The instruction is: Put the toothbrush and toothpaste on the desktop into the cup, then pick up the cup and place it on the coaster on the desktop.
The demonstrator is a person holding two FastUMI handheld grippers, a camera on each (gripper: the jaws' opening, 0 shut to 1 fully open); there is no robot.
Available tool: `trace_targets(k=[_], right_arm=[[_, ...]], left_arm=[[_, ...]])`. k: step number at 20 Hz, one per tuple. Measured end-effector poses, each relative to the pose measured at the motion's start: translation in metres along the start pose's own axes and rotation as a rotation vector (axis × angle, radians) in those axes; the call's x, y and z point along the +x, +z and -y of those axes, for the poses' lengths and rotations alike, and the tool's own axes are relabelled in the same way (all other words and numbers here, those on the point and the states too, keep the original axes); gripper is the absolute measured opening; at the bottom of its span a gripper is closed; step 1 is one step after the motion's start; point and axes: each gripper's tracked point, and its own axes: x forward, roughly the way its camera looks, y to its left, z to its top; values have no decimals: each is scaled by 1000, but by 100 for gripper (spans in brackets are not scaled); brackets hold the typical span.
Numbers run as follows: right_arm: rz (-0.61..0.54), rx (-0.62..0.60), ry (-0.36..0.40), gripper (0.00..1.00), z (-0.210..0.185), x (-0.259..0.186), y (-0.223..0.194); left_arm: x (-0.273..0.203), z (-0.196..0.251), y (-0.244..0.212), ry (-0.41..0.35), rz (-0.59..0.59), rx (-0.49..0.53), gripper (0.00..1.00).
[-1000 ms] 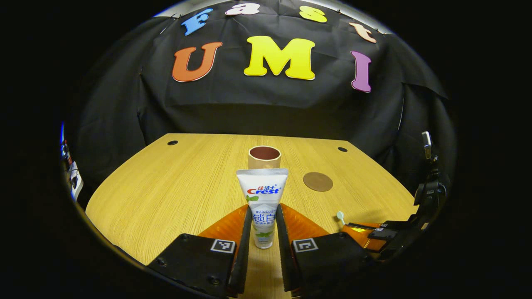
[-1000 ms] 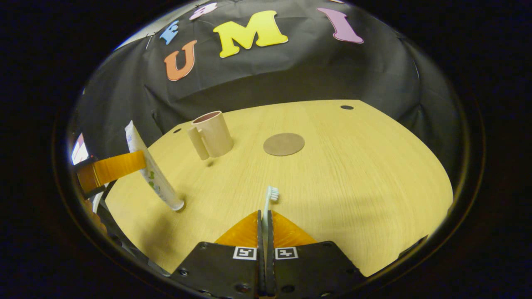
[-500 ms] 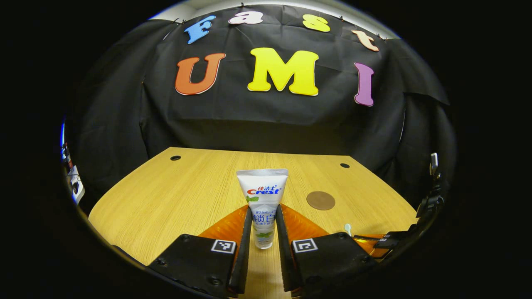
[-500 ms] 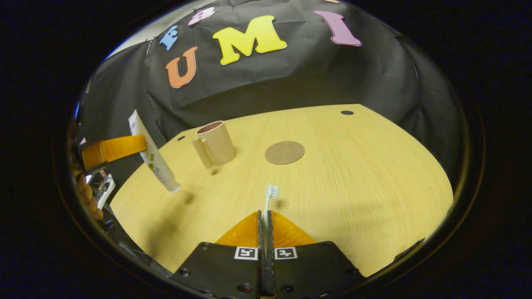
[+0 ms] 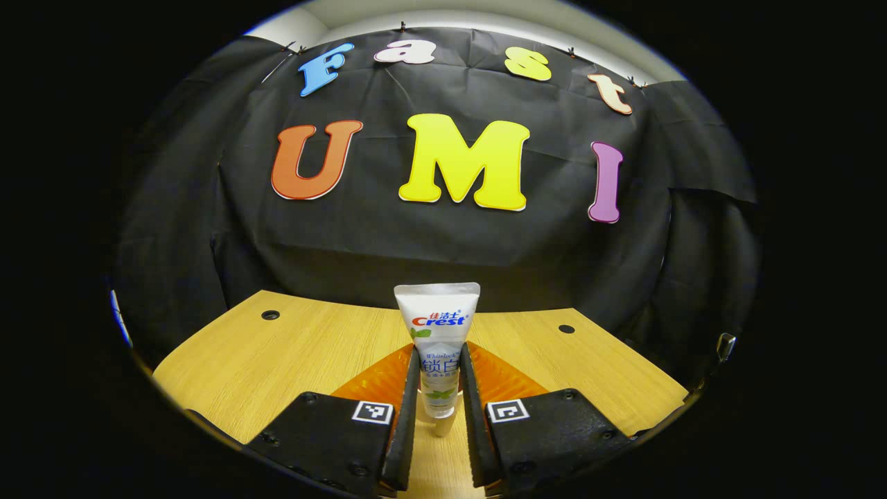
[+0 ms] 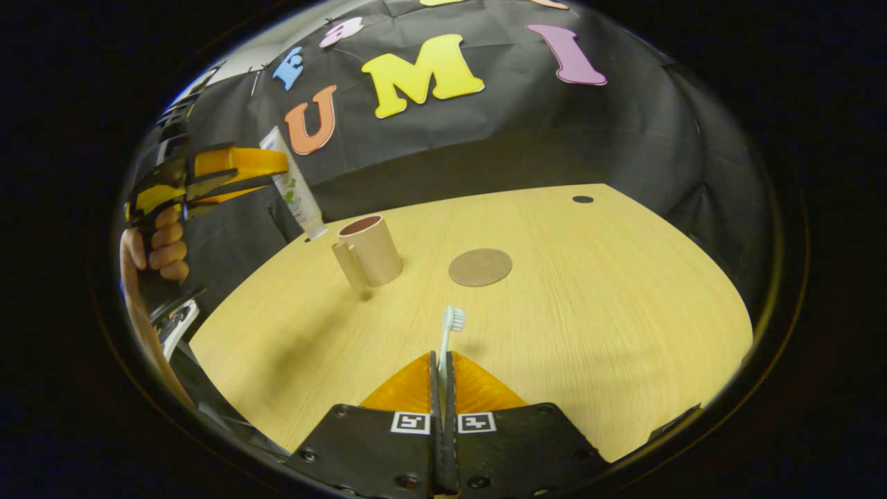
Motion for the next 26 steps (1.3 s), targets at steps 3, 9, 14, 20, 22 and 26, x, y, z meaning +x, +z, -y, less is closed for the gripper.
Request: trace_targets(k=[3, 9, 14, 20, 22, 26], right_arm=[[11, -12, 2, 0, -3, 2, 4], [25, -35, -4, 0, -2, -3, 8], [24, -37, -2, 0, -3, -2, 8], [32, -41, 0, 0, -6, -2, 11], [44, -46, 11, 0, -11, -1, 14], [72, -75, 37, 0, -20, -1, 22]], left_arm=[[26, -2, -5, 13, -10, 26, 35], [50, -5, -11, 26, -16, 39, 35], [57, -7, -20, 31, -47, 34, 36], [47, -10, -4, 50, -1, 45, 58], [39, -14, -1, 65, 12, 42, 71], [19, -28, 2, 98, 36, 21, 86]])
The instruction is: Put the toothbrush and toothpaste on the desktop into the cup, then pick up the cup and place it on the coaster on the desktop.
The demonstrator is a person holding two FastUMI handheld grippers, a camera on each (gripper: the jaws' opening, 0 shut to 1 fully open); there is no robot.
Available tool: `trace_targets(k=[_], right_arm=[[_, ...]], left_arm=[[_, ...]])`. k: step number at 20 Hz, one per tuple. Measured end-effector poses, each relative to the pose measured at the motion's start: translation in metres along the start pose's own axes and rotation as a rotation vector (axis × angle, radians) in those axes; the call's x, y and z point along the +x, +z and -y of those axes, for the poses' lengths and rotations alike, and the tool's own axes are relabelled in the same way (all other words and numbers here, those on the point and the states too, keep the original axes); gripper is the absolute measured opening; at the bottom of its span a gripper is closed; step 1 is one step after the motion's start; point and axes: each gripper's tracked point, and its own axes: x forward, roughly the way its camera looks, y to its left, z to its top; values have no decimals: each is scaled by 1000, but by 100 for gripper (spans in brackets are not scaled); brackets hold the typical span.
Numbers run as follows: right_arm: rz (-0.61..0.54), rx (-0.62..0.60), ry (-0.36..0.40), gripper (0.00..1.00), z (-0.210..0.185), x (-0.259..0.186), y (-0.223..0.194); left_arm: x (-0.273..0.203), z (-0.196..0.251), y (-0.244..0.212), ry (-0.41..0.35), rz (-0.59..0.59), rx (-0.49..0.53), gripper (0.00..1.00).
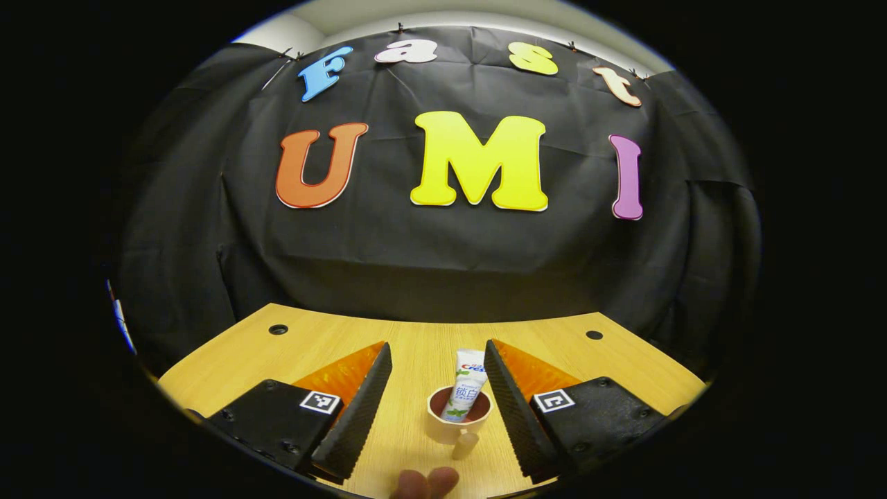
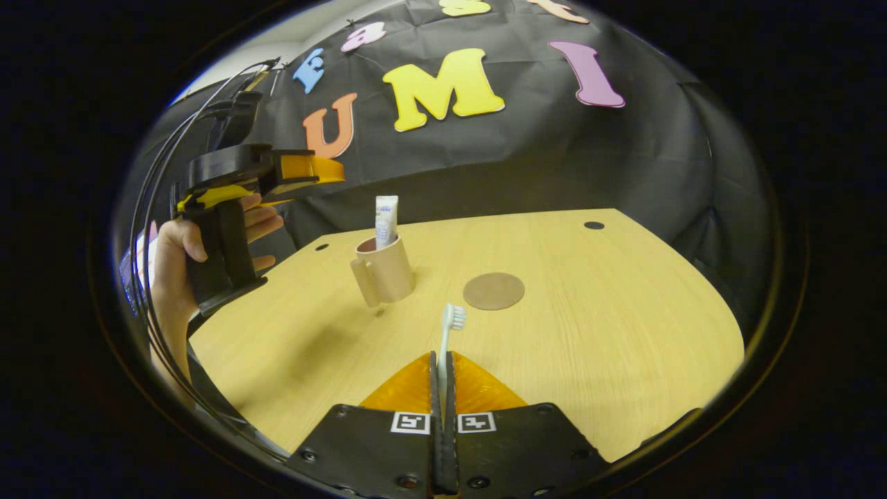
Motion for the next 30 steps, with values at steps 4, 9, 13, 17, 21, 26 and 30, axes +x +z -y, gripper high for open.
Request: trace_targets(k=[4, 9, 13, 17, 21, 26, 30], right_arm=[[69, -36, 54, 0, -19, 4, 33], [178, -114, 117, 0, -58, 22, 88], [330, -202, 109, 0, -86, 38, 141], [454, -183, 147, 0, -113, 53, 184], [595, -183, 182, 0, -130, 70, 228], [706, -116, 234, 0, -140, 89, 261], [697, -111, 251, 0, -149, 115, 254]], left_arm=[[-31, -28, 3, 46, 33, -35, 89], [-74, -66, -3, 104, 49, -3, 90], [-99, -91, 0, 154, 87, 21, 90], [-112, -107, -10, 186, 86, 48, 90], [-118, -115, -24, 197, 67, 24, 91], [-121, -135, -29, 237, 66, 47, 91], [-119, -145, -34, 250, 56, 67, 84]])
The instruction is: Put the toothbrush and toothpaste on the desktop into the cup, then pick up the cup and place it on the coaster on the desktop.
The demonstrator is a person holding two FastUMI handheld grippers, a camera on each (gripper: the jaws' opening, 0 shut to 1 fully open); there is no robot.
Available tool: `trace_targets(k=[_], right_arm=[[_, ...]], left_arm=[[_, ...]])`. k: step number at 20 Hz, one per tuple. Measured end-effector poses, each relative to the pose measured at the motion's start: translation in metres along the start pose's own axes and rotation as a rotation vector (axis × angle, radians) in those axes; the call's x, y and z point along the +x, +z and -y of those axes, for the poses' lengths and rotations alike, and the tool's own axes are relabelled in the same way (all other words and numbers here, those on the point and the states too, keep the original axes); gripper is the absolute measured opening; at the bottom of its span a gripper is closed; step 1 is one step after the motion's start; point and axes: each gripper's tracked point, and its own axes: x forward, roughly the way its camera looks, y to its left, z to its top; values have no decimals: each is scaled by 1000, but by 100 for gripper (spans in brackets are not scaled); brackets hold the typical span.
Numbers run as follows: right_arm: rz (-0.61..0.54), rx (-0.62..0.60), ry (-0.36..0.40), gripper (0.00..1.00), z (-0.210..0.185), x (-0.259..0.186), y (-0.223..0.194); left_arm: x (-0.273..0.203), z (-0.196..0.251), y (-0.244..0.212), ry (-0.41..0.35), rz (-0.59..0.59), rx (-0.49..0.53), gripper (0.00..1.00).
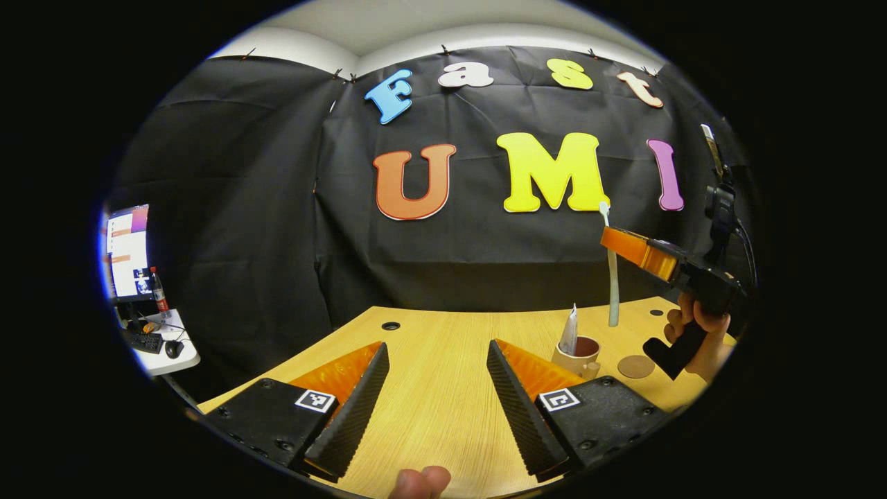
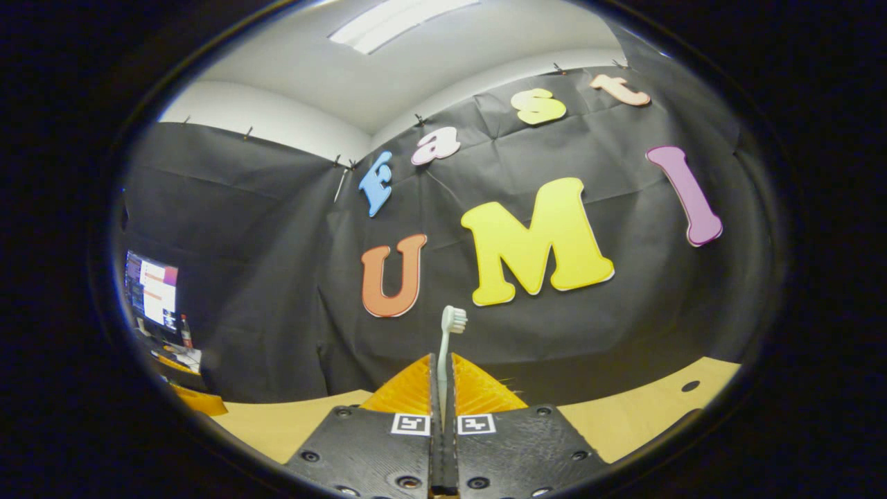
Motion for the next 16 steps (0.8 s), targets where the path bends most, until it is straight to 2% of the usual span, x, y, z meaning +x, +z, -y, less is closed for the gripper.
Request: trace_targets(k=[1, 5, 16], right_arm=[[-14, -1, 8, 0, -2, 3, -10], [-61, 5, 3, 0, -1, 13, -37], [-57, -36, -36, 0, 13, 21, -46]], left_arm=[[0, 0, -1, 0, 1, 1, 91], [1, -6, -4, 5, -2, -2, 91], [2, -9, -3, 21, -2, 2, 91]])
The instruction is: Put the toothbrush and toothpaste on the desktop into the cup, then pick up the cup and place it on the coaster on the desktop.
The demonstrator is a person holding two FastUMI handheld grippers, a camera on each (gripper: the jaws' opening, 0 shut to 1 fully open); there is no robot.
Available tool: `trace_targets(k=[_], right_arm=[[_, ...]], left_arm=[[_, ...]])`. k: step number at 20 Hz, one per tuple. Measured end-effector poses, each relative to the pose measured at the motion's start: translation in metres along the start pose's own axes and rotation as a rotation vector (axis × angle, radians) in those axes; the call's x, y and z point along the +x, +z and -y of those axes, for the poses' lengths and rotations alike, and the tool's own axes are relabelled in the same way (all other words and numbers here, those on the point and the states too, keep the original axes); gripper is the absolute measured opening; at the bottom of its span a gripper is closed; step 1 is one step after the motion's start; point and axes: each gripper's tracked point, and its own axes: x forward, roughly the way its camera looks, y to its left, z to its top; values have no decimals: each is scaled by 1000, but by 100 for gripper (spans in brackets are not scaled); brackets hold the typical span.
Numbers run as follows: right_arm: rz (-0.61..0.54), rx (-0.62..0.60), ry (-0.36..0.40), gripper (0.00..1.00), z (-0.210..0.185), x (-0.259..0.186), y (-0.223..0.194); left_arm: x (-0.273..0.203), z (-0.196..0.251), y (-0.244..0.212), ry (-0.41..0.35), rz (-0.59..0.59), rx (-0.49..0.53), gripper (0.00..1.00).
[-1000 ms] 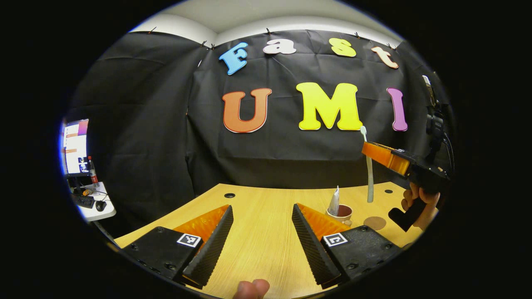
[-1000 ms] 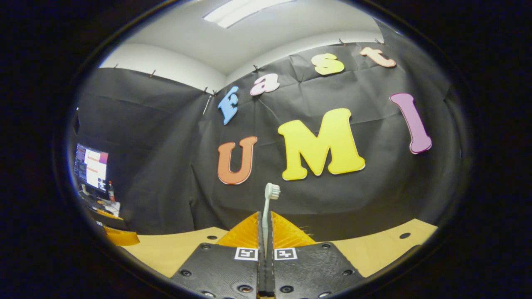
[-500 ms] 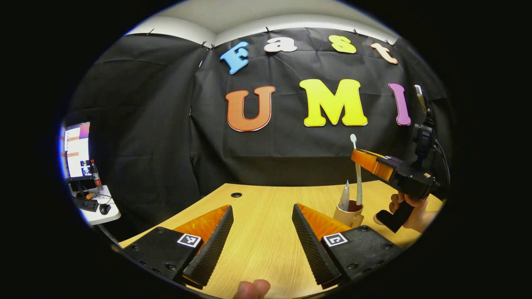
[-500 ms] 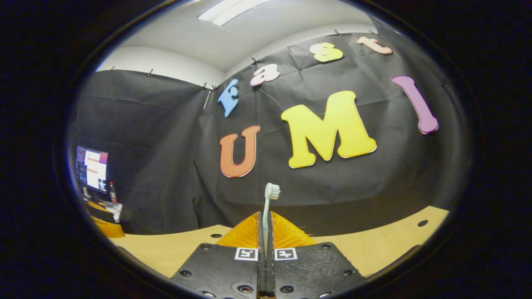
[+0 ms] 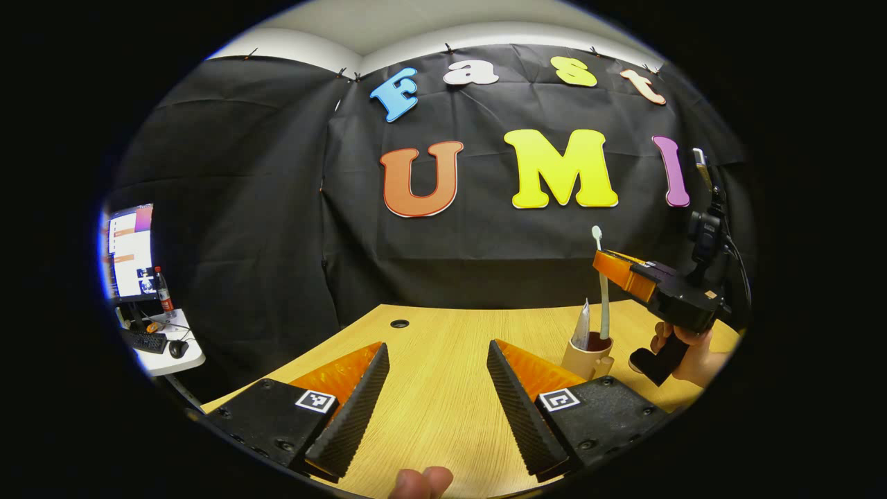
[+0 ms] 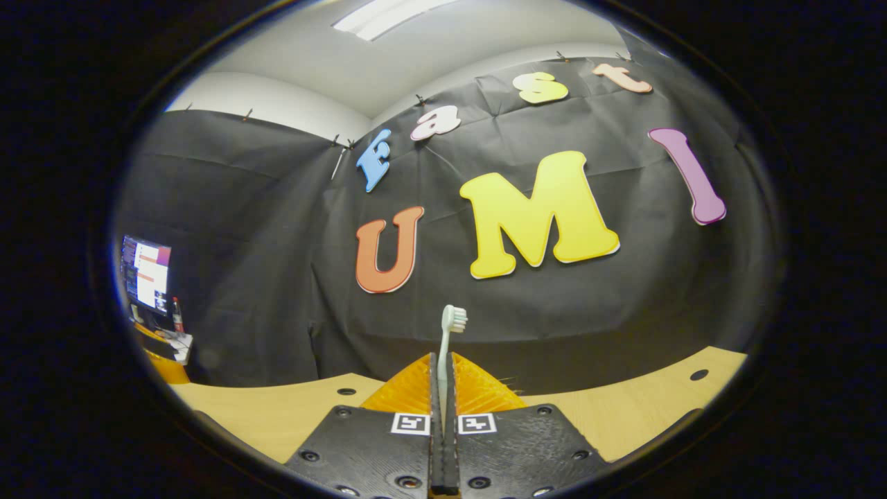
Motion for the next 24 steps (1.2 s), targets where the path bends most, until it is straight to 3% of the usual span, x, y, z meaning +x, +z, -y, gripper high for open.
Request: trace_targets(k=[3, 5, 6, 7, 10, 11, 12, 15, 19, 24], right_arm=[[-32, -2, 2, 7, -2, -3, -11], [-49, -5, 4, 21, -1, -4, -15], [-52, -10, 5, 23, -2, -5, -14], [-52, -10, 14, 19, -4, -7, -13], [-47, -19, 20, 41, -4, -17, -2], [-41, -22, 20, 54, -3, -22, 3], [-35, -24, 18, 58, -2, -27, 9], [-30, -22, 0, 86, 8, -51, 25], [-25, 11, -64, 93, 37, -96, 52], [-44, 68, -127, 92, 71, -170, 70]], left_arm=[[0, 1, 1, -2, 5, 2, 91], [0, 1, 0, -1, 1, -2, 91], [0, 2, -1, -3, -2, -5, 91], [0, 3, 0, -5, -3, -6, 91], [0, 7, 4, -11, 1, 0, 91], [0, 10, 6, -16, 4, 3, 91], [-1, 14, 9, -22, 10, 4, 91], [-6, 27, 16, -36, 24, 1, 90], [-8, 58, 17, -95, 7, -30, 91], [-10, 95, 27, -169, 8, -36, 91]])
